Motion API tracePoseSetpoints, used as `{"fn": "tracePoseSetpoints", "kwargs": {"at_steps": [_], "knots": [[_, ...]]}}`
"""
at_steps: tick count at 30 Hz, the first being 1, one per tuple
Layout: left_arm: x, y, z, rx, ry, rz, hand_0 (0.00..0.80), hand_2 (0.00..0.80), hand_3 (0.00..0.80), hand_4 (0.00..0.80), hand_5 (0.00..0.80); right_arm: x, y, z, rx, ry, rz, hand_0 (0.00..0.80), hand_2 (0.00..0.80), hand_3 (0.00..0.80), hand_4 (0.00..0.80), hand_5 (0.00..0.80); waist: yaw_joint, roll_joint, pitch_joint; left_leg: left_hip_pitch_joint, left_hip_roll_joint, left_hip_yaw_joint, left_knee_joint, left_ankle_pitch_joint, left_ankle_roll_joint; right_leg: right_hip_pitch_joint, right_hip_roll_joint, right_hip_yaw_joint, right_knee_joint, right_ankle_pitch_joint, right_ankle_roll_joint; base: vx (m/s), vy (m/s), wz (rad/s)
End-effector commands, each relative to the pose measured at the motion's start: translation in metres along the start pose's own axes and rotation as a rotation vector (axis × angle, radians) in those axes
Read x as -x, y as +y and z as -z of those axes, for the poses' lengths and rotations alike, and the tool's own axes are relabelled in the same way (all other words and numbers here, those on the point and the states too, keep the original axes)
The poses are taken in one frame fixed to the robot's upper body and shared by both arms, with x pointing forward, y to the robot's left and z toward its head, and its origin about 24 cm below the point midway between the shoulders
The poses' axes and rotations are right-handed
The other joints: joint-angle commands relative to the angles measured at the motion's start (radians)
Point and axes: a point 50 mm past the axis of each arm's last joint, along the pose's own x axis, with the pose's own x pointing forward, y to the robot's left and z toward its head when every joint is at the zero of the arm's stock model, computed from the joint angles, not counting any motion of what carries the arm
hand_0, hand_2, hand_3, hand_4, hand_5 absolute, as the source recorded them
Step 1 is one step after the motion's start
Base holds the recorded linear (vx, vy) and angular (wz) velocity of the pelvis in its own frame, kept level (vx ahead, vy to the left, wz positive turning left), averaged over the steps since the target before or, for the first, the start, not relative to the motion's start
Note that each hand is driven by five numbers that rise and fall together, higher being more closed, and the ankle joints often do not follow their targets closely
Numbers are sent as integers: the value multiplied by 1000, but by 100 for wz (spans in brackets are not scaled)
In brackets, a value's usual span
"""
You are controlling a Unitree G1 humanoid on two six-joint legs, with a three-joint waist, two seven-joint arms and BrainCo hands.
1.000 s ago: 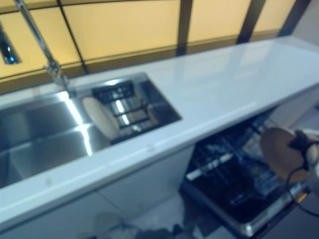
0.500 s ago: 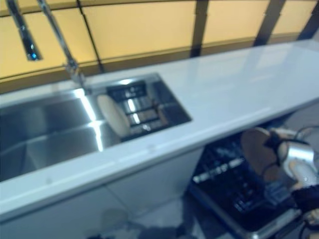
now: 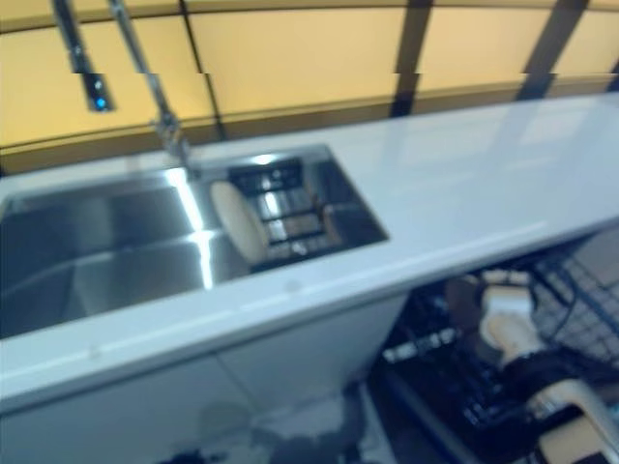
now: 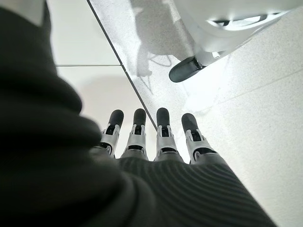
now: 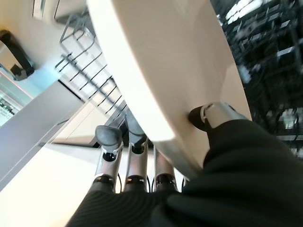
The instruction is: Take plates into dishwasher
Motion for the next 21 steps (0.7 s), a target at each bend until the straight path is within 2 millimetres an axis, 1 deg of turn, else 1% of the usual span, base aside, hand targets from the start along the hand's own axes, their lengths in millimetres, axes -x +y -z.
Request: {"fn": "tracePoseSetpoints", "kwargs": {"at_steps": [1, 5, 11, 17, 21], "knots": [[-1, 13, -23, -99, -41, -39, 0, 0, 0, 0, 0, -6, -30, -7, -54, 84, 76, 800, 800, 800, 800, 800, 40, -55, 0, 28, 35, 11, 2, -15, -4, -10, -81, -30, 2, 12, 78, 7, -6, 15], [-1, 14, -26, -111, -46, -41, 0, 0, 0, 0, 0, -13, -15, -17, -78, 98, 8, 800, 800, 800, 800, 800, 58, -46, 2, 24, 33, -2, 2, -14, -4, -8, -86, -42, 2, 11, 77, 11, 2, 11], [-1, 14, -27, -118, -54, -37, 0, 0, 0, 0, 0, -19, 4, -25, -110, 116, -74, 800, 800, 800, 800, 800, 80, -34, 3, 23, 32, -14, 2, -13, -3, -3, -93, -51, 2, 10, 75, 10, 3, 7], [-1, 10, -29, -120, -62, -23, 0, 0, 0, 0, 0, -18, 26, -37, -135, 110, -187, 800, 800, 800, 800, 800, 89, -23, 5, 23, 31, -24, 2, -11, -4, 2, -98, -56, 2, 8, 73, 1, 3, 1], [-1, 7, -29, -125, -63, -16, 0, 0, 0, 0, 0, -16, 34, -43, -145, 102, -245, 800, 800, 800, 800, 800, 88, -20, 3, 24, 32, -25, 2, -11, -5, 3, -99, -54, 2, 7, 71, 0, 0, 0]]}}
